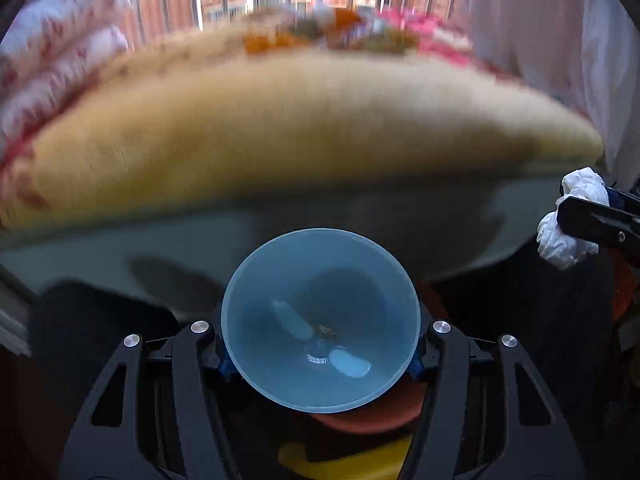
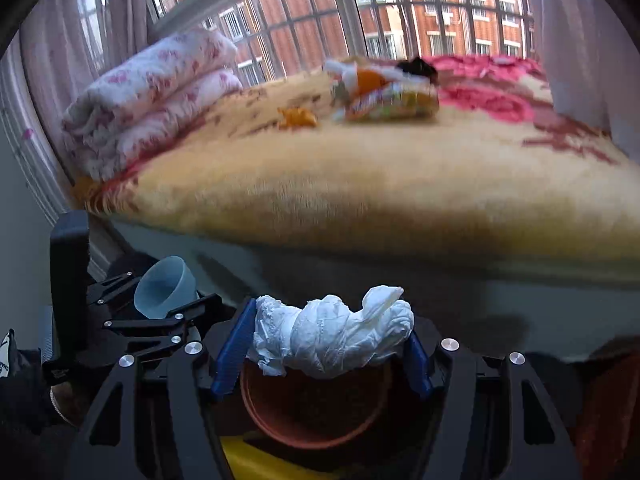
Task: Collect trash
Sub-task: 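Lower the cup and white bag into the orange bucket and open both grippers, then grasp the orange drink pouch with the right gripper, then grasp the orange toy dinosaur with the left gripper while the right gripper holds the pouch, then lower the dinosaur and pouch into the orange bucket and open both grippers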
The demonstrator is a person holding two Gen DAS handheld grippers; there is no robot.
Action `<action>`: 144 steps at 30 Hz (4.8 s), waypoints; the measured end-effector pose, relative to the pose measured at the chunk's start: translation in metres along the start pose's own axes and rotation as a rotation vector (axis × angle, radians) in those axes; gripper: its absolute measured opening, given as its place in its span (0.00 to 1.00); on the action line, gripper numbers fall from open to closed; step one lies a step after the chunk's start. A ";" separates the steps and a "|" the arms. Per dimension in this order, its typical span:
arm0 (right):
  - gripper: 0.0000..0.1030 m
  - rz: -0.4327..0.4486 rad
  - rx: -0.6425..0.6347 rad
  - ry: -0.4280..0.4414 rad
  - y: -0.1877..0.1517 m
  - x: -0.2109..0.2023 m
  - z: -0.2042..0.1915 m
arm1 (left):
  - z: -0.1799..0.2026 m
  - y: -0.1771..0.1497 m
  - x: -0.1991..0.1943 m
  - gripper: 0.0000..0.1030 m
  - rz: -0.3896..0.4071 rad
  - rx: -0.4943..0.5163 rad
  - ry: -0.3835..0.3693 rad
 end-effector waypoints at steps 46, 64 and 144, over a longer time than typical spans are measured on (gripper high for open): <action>0.87 0.197 0.076 -0.074 0.158 -0.053 0.060 | -0.020 0.127 -0.061 0.90 0.263 -0.021 0.053; 0.95 0.027 0.498 0.092 0.253 0.075 0.095 | -0.068 0.182 -0.060 0.90 0.336 -0.096 0.141; 0.49 -0.013 -0.081 0.002 0.001 -0.008 -0.017 | -0.015 0.018 -0.040 0.61 0.137 -0.007 0.152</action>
Point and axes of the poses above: each gripper's, at about its wrist camera, not at the fingertips, and x roughly the way its jaws point, z to its right, y to its top, the point moved 8 cm from there along x, roughly the way its jaws point, and after that the axes turned 7 degrees about -z, right-handed, at the moved point
